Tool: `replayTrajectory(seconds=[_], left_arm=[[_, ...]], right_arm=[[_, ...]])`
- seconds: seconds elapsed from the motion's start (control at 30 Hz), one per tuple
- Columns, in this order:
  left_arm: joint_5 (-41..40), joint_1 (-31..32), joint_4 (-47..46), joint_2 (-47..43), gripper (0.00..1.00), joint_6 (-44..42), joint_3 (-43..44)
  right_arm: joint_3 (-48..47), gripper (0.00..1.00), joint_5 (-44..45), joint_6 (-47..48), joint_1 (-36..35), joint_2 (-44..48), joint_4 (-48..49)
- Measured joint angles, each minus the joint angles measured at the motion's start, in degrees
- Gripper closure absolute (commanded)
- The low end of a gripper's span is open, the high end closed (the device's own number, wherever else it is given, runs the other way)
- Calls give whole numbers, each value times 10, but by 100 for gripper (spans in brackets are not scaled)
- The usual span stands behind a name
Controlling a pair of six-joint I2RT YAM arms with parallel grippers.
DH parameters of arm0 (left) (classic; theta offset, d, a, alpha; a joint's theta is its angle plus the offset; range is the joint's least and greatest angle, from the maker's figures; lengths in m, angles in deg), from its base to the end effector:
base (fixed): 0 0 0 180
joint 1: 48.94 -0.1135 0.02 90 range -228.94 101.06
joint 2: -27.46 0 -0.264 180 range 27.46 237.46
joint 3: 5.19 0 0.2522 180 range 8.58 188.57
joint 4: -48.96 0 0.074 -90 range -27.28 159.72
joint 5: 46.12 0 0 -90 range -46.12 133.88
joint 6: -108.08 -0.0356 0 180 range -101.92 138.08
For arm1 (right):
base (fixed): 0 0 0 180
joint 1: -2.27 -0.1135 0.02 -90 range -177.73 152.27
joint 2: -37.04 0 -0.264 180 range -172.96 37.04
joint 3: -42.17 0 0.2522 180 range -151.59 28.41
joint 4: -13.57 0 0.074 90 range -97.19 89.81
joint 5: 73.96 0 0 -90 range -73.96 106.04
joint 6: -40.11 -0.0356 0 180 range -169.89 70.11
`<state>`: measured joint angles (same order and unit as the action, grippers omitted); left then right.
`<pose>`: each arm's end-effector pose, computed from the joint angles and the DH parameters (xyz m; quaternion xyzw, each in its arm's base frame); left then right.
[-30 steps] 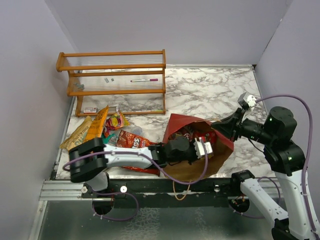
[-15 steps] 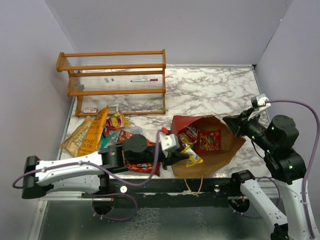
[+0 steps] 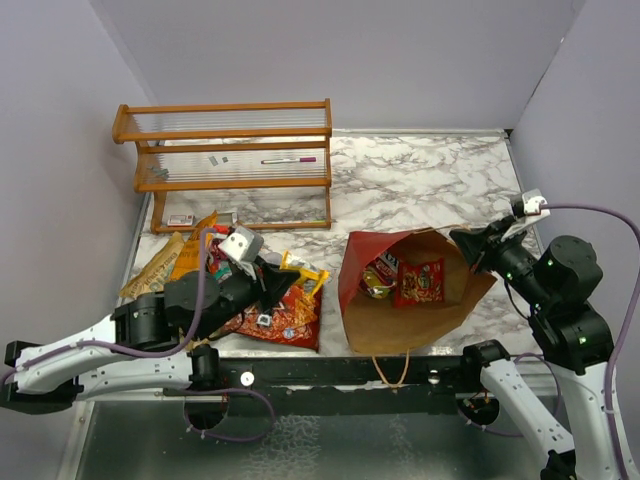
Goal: Take the snacks out of the paper bag
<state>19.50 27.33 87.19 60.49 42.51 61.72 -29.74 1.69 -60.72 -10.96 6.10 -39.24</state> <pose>0.0414 -0.1074 0.3899 0.1843 0.7075 -0.4128 0.5432 0.0858 0.0292 0.3923 -0.0949 0.7684 0.2252 0.5915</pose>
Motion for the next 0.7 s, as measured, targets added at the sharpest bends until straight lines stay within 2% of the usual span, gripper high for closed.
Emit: replayTrajectory(seconds=[0.13, 0.37, 0.53, 0.7], left_arm=[[-90, 0, 78, 23, 100, 73, -21], [-148, -3, 67, 83, 100, 120, -106], [-143, -51, 31, 152, 100, 107, -114], [-92, -133, -49, 186, 100, 69, -118]], right_arm=[[0, 98, 0, 0, 0, 7, 0], [0, 98, 0, 0, 0, 8, 0], [-1, 98, 1, 1, 0, 10, 0], [-5, 98, 0, 0, 0, 14, -2]])
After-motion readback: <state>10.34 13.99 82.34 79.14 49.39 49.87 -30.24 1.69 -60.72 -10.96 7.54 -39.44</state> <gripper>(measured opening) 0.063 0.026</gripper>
